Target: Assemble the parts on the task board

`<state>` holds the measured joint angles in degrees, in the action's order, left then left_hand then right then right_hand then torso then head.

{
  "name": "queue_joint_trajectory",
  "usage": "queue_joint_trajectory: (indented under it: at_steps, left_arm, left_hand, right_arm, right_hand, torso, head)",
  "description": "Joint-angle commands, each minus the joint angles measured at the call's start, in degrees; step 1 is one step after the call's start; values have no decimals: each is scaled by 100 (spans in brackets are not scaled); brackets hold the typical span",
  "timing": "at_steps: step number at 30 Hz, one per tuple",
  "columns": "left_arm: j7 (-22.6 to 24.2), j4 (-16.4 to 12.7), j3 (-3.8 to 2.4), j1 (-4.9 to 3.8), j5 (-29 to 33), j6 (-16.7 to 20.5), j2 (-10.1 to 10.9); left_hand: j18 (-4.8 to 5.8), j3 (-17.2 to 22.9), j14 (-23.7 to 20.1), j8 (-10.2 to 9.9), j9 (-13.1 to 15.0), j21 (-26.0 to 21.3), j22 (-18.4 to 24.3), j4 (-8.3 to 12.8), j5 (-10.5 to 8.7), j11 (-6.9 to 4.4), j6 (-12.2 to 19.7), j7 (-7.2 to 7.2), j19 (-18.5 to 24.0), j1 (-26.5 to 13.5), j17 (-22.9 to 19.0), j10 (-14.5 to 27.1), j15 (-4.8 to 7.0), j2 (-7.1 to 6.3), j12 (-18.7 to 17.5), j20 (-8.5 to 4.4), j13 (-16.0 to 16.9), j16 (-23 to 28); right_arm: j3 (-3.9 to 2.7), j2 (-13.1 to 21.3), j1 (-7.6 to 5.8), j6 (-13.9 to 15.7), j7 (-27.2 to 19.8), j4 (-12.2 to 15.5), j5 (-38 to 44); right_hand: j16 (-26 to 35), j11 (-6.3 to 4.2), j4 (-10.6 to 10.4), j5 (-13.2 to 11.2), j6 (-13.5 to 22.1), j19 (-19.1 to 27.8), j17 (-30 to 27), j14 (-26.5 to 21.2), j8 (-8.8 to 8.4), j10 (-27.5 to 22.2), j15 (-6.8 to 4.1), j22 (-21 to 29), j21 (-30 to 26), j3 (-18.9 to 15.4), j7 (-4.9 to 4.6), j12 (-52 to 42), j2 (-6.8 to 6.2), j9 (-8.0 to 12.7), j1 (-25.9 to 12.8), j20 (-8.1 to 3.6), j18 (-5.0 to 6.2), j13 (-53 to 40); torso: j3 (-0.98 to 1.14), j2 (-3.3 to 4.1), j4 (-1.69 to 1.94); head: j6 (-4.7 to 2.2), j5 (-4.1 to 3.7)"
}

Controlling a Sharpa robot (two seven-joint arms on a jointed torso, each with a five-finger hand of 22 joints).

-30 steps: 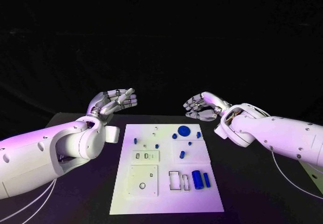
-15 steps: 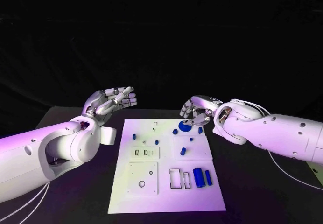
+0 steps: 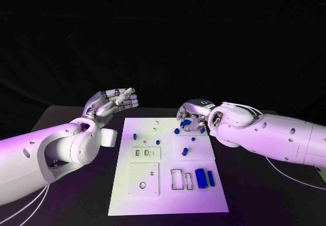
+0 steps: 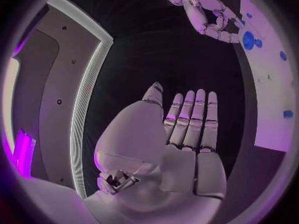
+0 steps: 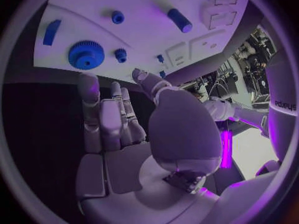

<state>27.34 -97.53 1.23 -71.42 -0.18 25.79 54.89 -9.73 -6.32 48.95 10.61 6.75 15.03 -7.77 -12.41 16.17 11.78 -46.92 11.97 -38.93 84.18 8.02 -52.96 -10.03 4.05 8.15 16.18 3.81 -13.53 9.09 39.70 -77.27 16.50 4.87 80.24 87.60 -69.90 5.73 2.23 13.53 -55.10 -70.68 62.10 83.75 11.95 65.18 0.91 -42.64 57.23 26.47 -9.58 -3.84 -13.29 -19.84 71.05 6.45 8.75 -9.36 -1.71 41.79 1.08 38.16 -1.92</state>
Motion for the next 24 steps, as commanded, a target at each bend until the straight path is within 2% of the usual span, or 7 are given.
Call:
queue_joint_trajectory:
  at_steps: [1, 4, 8, 13, 19, 24]
  left_arm:
    - [9, -40, -9, -10, -36, -114, 1]
    - [1, -63, -11, -11, -36, -116, 4]
    - [-10, -87, -14, -11, -36, -116, 11]
    - [-16, -98, -16, -12, -36, -113, 18]
    - [-20, -111, -19, -13, -36, -111, 20]
    - [-27, -129, -21, -14, -36, -110, 31]
  left_hand:
    - [-62, -33, 33, 31, 9, 37, -6, -7, 27, 0, -8, 153, -55, 51, 5, -20, 5, -28, -27, 1, -1, -22]
    - [-62, -33, 33, 31, 9, 37, -6, -7, 27, 0, -8, 153, -55, 51, 5, -20, 5, -28, -27, 1, -1, -22]
    - [-62, -37, 37, 32, 10, 40, -5, -11, 26, 0, -7, 153, -60, 51, 7, -22, 5, -29, -32, 0, -2, -24]
    - [-62, -37, 37, 32, 10, 40, -5, -11, 26, 0, -7, 153, -60, 51, 7, -22, 5, -29, -32, 0, -2, -24]
    - [-62, -37, 37, 32, 10, 40, -5, -11, 26, 0, -7, 153, -60, 51, 7, -22, 5, -29, -32, 0, -2, -24]
    - [-62, -37, 37, 32, 10, 40, -5, -11, 26, 0, -7, 153, -60, 51, 7, -22, 5, -29, -32, 0, -2, -24]
  right_arm:
    - [3, -87, 39, -245, 156, -71, 412]
    - [7, -147, 73, -309, 187, -123, 466]
    - [9, -189, 105, -378, 224, -161, 521]
    - [10, -243, 126, -427, 267, -229, 587]
    - [12, -300, 153, -428, 300, -305, 626]
    - [13, -340, 169, -357, 349, -350, 629]
  right_hand:
    - [-314, 14, -34, 26, 41, -176, 329, 206, -41, -66, 9, -530, 419, 3, 12, 17, -5, -33, 48, 4, -117, -9]
    - [-536, 16, -51, 30, 42, -315, 564, 247, -49, -104, 5, -971, 758, 4, 12, 17, -6, -67, 54, 23, -181, -15]
    - [-620, 19, -62, 44, 40, -374, 626, 255, -53, -130, 8, -1192, 930, 5, 12, 16, -7, -92, 61, 33, -209, -19]
    - [-701, 27, -75, 57, 26, -391, 696, 263, -50, -160, 17, -1315, 1029, 10, 5, 19, 0, -116, 65, 42, -222, -21]
    - [-756, 31, -87, 63, 13, -397, 751, 270, -47, -171, 22, -1378, 1079, 24, 1, 16, 22, -131, 72, 48, -228, -23]
    - [-798, 32, -123, 74, -32, -376, 770, 264, -31, -168, 27, -1428, 1123, 98, 7, 10, 99, -161, 91, 57, -227, -27]
  torso:
    - [2, 41, 4]
    - [0, 57, 18]
    - [2, 68, 25]
    - [0, 88, 20]
    - [-9, 112, 46]
    - [-8, 134, 53]
  head:
    - [21, -3]
    - [24, -9]
    - [32, -19]
    - [39, -34]
    - [47, -49]
    - [40, -46]
